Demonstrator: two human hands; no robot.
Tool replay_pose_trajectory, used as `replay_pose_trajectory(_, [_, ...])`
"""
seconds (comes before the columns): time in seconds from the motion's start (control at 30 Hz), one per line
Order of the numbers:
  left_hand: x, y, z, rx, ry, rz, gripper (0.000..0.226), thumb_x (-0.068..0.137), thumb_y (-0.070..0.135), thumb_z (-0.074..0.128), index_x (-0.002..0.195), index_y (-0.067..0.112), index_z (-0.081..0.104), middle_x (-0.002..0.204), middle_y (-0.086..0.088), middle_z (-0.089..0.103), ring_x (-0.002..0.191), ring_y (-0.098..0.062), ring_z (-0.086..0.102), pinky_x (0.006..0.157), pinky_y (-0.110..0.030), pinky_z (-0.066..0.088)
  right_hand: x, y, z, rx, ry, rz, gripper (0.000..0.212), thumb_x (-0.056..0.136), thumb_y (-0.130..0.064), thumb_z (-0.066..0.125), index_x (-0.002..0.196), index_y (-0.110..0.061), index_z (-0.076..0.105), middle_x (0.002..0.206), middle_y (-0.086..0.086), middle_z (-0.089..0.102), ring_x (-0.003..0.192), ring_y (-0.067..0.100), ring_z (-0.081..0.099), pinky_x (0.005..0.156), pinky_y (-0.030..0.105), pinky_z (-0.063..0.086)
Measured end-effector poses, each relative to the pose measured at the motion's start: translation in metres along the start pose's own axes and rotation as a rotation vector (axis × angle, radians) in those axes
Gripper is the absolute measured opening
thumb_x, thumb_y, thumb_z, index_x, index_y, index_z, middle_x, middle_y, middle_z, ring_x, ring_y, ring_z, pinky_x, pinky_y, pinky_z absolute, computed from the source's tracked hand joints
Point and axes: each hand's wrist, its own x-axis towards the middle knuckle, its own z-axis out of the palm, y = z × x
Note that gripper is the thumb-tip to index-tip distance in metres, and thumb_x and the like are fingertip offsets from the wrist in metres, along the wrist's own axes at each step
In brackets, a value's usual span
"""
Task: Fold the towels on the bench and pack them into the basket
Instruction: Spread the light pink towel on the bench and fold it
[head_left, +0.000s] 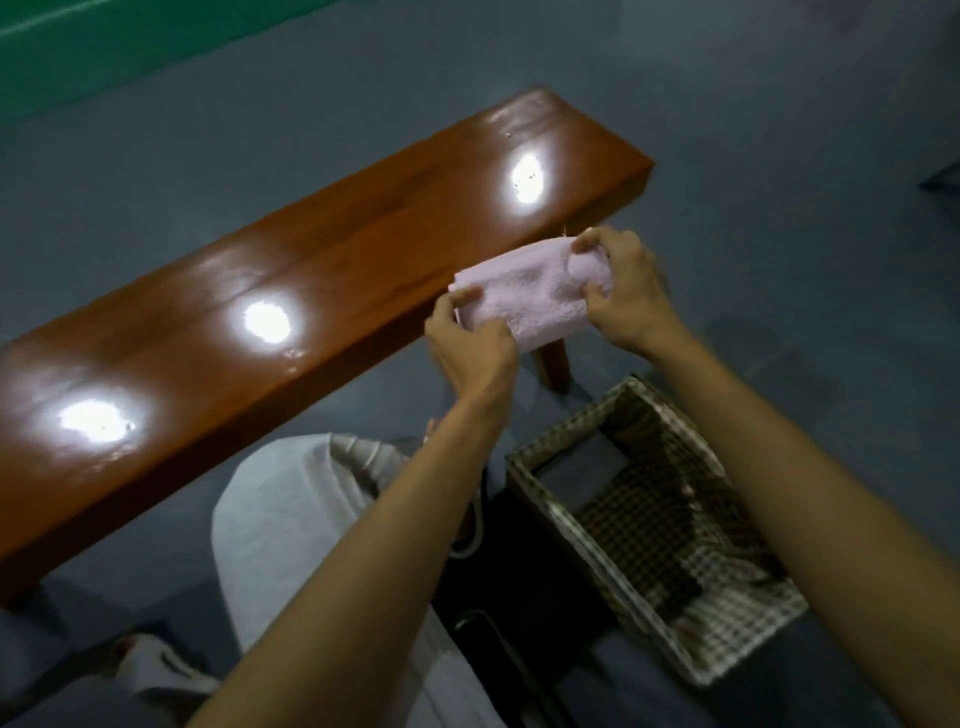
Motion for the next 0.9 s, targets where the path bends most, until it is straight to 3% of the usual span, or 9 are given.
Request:
replay_pose_trajectory(0.17, [-0.054,-0.067,0.045,-0.01,0.033,-0.23,0.04,0.076,0.0,0.055,0.103,0.028,0.067,0.123,-0.003,0.059,0.119,-0.026,0.057,0.105,-0.034,0.049,-0.044,0.07,0.011,-0.031,-0.112,0.103,0.043,0.085,-0.005,0.06,0.119,-0.03,0.058,0.122,0.008,0.054,0.11,0.031,0.059,0.094,0.043,0.053])
replay_pose_trajectory(0.3, [-0.092,-0.118,0.06,0.111,0.059,-0.316,0.038,0.079,-0.003,0.056,0.107,0.019,0.07,0.124,-0.003,0.062,0.12,-0.025,0.057,0.099,-0.025,0.043,-0.091,0.124,0.033,-0.046,-0.178,0.158,0.04,0.082,-0.004,0.062,0.116,-0.026,0.06,0.111,0.008,0.055,0.103,0.031,0.059,0.086,0.042,0.053])
replay_pose_trajectory(0.47, [-0.13,-0.171,0.079,0.294,0.007,-0.393,0.035,0.083,-0.005,0.059,0.111,0.015,0.069,0.131,-0.007,0.055,0.121,-0.026,0.054,0.099,-0.03,0.043,-0.143,0.181,0.061,-0.097,-0.239,0.221,0.04,0.079,-0.007,0.07,0.113,-0.025,0.062,0.111,0.006,0.059,0.096,0.029,0.06,0.076,0.036,0.053])
replay_pose_trajectory(0.6, [-0.147,-0.211,0.093,0.383,-0.063,-0.479,0.033,0.089,-0.003,0.062,0.118,0.013,0.065,0.137,-0.01,0.05,0.125,-0.03,0.053,0.103,-0.035,0.047,-0.176,0.22,0.087,-0.215,-0.399,0.219,0.043,0.081,-0.018,0.074,0.122,-0.02,0.062,0.117,0.01,0.058,0.101,0.03,0.059,0.083,0.043,0.055])
replay_pose_trajectory(0.73, [-0.152,-0.242,0.113,0.482,-0.142,-0.575,0.035,0.094,0.004,0.064,0.128,0.004,0.06,0.139,-0.016,0.049,0.128,-0.033,0.053,0.104,-0.035,0.046,-0.189,0.248,0.114,-0.265,-0.528,0.302,0.051,0.087,-0.026,0.073,0.133,-0.019,0.053,0.126,0.012,0.053,0.106,0.032,0.059,0.083,0.04,0.053])
replay_pose_trajectory(0.8, [-0.152,-0.261,0.121,0.562,-0.177,-0.633,0.041,0.096,0.01,0.063,0.134,-0.002,0.056,0.141,-0.021,0.05,0.13,-0.036,0.052,0.11,-0.042,0.045,-0.188,0.263,0.126,-0.29,-0.595,0.364,0.061,0.09,-0.024,0.071,0.146,-0.017,0.045,0.142,0.015,0.046,0.122,0.037,0.054,0.096,0.042,0.049])
replay_pose_trajectory(0.9, [-0.15,-0.29,0.128,0.625,-0.22,-0.672,0.043,0.101,0.009,0.056,0.139,-0.009,0.051,0.146,-0.024,0.05,0.134,-0.036,0.048,0.112,-0.037,0.038,-0.183,0.286,0.144,-0.342,-0.707,0.422,0.067,0.093,-0.022,0.067,0.153,-0.013,0.037,0.155,0.017,0.035,0.139,0.037,0.04,0.112,0.043,0.037])
